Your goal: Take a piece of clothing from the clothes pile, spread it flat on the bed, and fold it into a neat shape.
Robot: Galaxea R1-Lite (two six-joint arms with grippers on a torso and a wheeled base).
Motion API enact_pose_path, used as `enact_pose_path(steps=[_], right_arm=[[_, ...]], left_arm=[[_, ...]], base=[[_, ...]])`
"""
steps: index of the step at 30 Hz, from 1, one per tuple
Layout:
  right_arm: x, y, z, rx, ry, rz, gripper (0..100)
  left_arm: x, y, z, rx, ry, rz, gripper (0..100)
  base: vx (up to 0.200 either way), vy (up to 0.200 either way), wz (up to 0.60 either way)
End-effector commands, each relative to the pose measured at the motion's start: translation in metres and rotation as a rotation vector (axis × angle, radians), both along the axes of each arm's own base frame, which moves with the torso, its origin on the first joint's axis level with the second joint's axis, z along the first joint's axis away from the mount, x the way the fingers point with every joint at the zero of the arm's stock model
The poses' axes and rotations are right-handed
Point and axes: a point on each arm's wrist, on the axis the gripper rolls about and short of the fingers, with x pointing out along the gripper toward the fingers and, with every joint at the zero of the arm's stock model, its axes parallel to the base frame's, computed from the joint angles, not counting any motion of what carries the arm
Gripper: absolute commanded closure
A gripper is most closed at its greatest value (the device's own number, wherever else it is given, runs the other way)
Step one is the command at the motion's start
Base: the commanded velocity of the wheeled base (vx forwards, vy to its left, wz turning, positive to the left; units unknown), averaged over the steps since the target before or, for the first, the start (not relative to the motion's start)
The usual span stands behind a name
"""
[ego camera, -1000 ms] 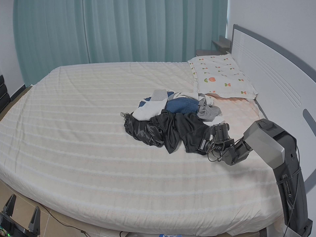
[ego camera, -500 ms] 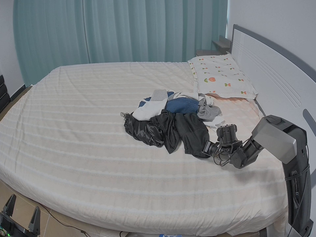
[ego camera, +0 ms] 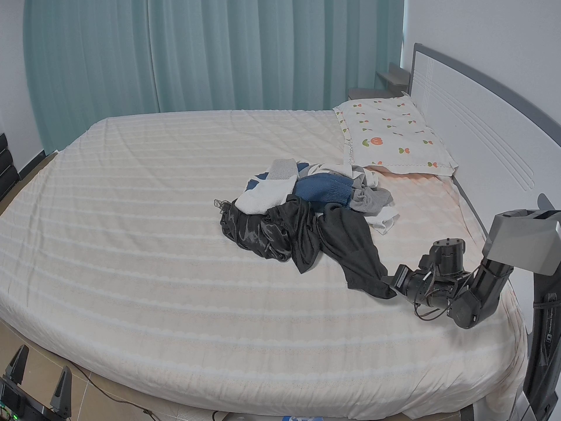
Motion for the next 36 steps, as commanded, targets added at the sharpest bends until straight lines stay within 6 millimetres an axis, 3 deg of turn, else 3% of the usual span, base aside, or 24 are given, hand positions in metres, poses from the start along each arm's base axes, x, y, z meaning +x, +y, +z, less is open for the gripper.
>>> enact_pose_path(steps=[1, 10, 11, 13, 15, 16, 18, 23, 28, 29, 32, 34, 35, 36], right_arm=[[-0.039, -0.011, 0.023, 0.09, -0.026, -0.026, 100], [-0.1, -0.02, 0.042, 0.187, -0.018, -0.012, 100], [-0.107, -0.019, 0.045, 0.191, -0.028, 0.003, 100], [-0.119, -0.017, 0.05, 0.2, -0.052, 0.026, 100], [-0.124, -0.014, 0.052, 0.203, -0.059, 0.043, 100], [-0.127, -0.012, 0.053, 0.206, -0.053, 0.059, 100], [-0.13, -0.007, 0.053, 0.214, -0.042, 0.094, 100], [-0.139, 0.001, 0.06, 0.226, -0.055, 0.146, 100], [-0.138, 0.002, 0.062, 0.228, -0.072, 0.144, 100], [-0.139, 0.003, 0.069, 0.236, -0.098, 0.151, 100], [-0.148, 0.007, 0.079, 0.262, -0.12, 0.181, 100], [-0.15, 0.008, 0.079, 0.268, -0.117, 0.185, 100], [-0.156, 0.015, 0.078, 0.276, -0.097, 0.213, 100], [-0.158, 0.017, 0.077, 0.274, -0.09, 0.216, 100]], left_arm=[[0.0, 0.0, -0.005, 0.0, 0.003, -0.003, 0], [0.0, 0.0, -0.003, 0.045, -0.016, -0.003, 0], [-0.002, 0.0, 0.012, 0.025, -0.07, -0.004, 0], [-0.009, 0.0, 0.072, -0.066, -0.225, -0.018, 0], [0.003, -0.001, 0.107, -0.114, -0.21, -0.029, 0], [0.009, -0.001, 0.115, -0.098, -0.187, -0.034, 0], [0.02, -0.001, 0.116, -0.05, -0.129, -0.048, 0], [0.07, -0.004, 0.089, 0.061, 0.207, -0.169, 0], [0.112, -0.02, 0.079, 0.062, 0.403, -0.354, 0], [0.133, -0.035, 0.072, 0.048, 0.461, -0.426, 0], [0.161, -0.066, 0.061, -0.003, 0.517, -0.513, 0], [0.164, -0.071, 0.059, -0.015, 0.525, -0.519, 0], [0.183, -0.098, 0.048, -0.091, 0.559, -0.528, 0], [0.191, -0.111, 0.041, -0.136, 0.578, -0.513, 0]], base=[[0.0, 0.0, 0.0], [0.0, 0.0, 0.0], [0.0, 0.0, 0.0], [0.0, 0.0, 0.0], [0.0, 0.0, 0.0], [0.0, 0.0, 0.0], [0.0, 0.0, 0.0], [0.0, 0.0, 0.0], [0.0, 0.0, 0.0], [0.0, 0.0, 0.0], [0.0, 0.0, 0.0], [0.0, 0.0, 0.0], [0.0, 0.0, 0.0], [0.0, 0.0, 0.0]])
